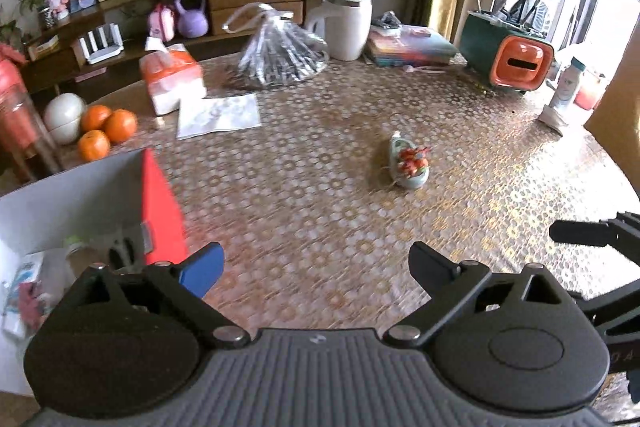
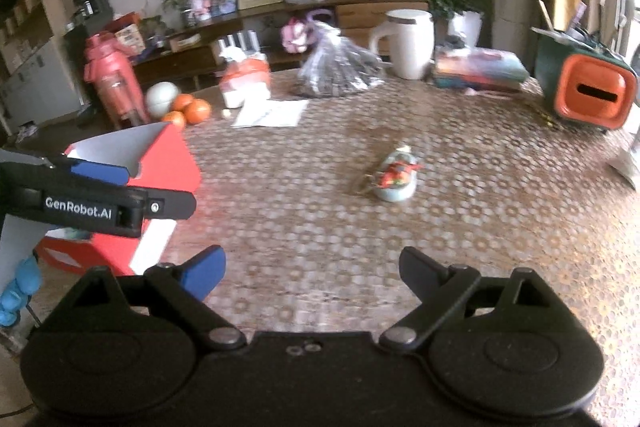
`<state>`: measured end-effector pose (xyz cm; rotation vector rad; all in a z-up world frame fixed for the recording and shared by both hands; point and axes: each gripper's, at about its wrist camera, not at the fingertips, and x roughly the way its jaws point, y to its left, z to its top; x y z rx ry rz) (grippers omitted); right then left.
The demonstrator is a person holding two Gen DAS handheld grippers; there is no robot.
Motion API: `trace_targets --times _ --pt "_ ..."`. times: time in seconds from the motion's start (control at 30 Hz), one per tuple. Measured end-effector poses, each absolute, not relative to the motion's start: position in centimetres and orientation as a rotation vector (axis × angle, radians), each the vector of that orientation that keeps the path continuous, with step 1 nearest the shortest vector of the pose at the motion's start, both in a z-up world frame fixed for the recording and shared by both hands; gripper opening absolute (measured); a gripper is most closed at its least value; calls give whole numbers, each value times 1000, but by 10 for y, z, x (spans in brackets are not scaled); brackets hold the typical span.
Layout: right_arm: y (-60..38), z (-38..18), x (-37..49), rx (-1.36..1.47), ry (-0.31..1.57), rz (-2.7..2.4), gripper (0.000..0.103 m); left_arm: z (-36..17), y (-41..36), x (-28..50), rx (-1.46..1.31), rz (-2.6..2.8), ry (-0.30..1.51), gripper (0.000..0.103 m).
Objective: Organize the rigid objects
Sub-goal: 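Move both tools back toward the correction tape and red toy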
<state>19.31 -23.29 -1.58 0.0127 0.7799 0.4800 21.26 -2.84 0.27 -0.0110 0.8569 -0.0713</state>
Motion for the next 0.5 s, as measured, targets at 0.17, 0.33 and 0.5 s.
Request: trace_targets --times 0.17,0.33,0.5 --pt "-253 -21 206 10 774 440 93 -2 -48 235 -13 -107 866 99" --pt "-266 -25 222 6 756 407 93 -7 -63 258 -10 -132 883 99" --pt "-270 -34 239 6 767 379 95 -15 -73 282 -12 -156 928 99"
